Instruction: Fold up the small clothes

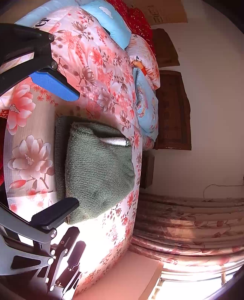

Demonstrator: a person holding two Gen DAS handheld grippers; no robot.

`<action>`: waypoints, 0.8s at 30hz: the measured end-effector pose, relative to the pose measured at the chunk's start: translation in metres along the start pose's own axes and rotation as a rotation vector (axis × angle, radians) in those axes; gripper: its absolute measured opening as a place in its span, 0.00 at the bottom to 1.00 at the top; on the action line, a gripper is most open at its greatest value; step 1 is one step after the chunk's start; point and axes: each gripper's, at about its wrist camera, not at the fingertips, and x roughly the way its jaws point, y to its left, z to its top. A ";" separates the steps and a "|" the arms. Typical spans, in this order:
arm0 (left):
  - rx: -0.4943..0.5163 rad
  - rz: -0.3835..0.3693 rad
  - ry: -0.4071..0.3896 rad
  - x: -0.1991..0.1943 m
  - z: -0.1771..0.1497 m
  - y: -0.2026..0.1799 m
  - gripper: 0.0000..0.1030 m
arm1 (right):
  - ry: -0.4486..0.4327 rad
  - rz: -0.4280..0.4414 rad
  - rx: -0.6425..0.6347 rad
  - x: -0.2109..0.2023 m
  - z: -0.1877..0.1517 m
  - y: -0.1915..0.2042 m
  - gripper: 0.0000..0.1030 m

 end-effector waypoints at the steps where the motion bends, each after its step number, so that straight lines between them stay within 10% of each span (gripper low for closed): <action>1: 0.001 -0.005 0.000 0.000 0.000 0.000 1.00 | -0.001 -0.003 -0.001 0.000 0.000 -0.001 0.37; 24: 0.019 -0.017 -0.019 -0.004 0.001 -0.003 1.00 | -0.007 -0.008 -0.015 0.000 -0.001 0.005 0.37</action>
